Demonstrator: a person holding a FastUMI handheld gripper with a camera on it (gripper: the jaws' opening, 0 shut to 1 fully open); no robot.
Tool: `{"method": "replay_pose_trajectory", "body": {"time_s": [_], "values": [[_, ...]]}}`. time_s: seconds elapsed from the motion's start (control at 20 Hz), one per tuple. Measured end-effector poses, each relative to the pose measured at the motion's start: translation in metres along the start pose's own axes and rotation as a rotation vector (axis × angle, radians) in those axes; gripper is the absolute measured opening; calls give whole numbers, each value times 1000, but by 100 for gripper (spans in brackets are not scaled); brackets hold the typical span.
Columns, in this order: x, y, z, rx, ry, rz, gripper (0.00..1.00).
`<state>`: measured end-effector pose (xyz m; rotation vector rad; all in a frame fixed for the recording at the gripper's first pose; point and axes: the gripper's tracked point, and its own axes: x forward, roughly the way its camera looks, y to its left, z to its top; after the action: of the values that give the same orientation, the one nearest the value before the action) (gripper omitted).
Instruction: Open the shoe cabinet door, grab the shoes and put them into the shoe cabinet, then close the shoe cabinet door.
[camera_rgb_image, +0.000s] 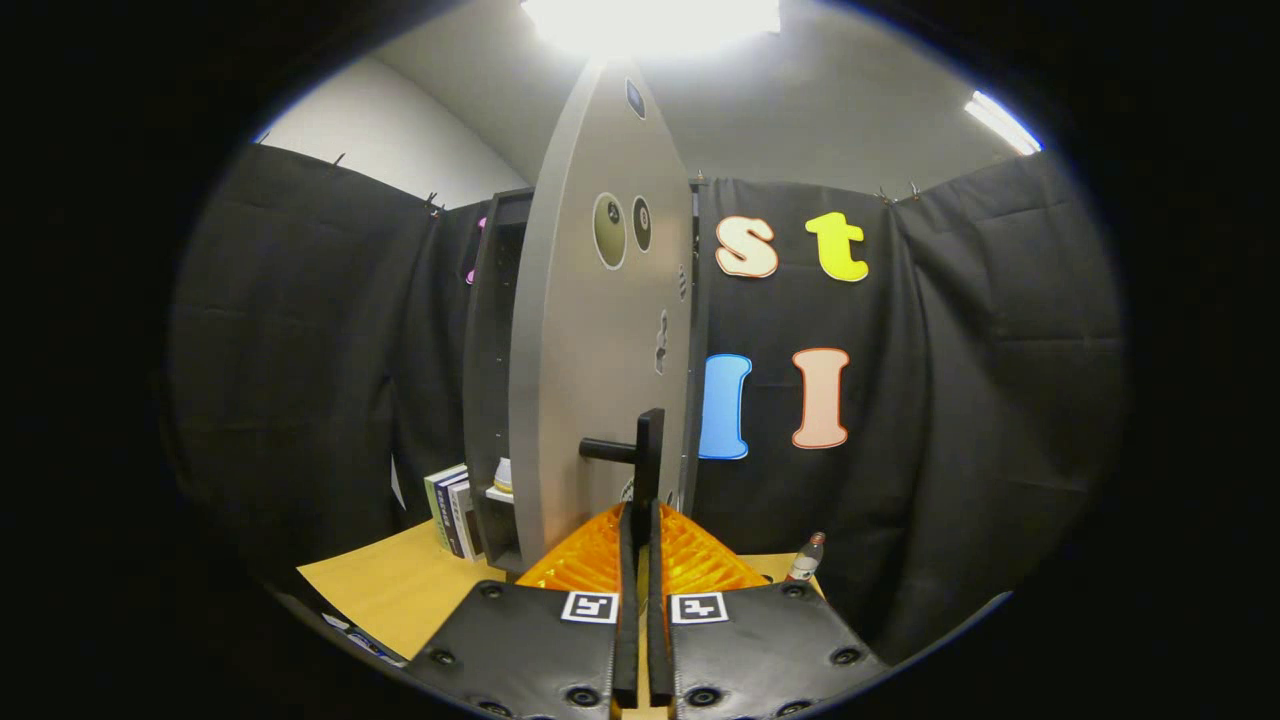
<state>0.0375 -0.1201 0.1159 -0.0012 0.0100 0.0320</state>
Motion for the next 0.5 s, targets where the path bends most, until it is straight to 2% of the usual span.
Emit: {"method": "replay_pose_trajectory", "body": {"time_s": [0.25,0.4,0.5], "values": [[-1,-58,5,-3,-10,-69,5],[0,-49,16,75,-39,1,4],[-4,-56,21,38,-53,-34,5]]}}
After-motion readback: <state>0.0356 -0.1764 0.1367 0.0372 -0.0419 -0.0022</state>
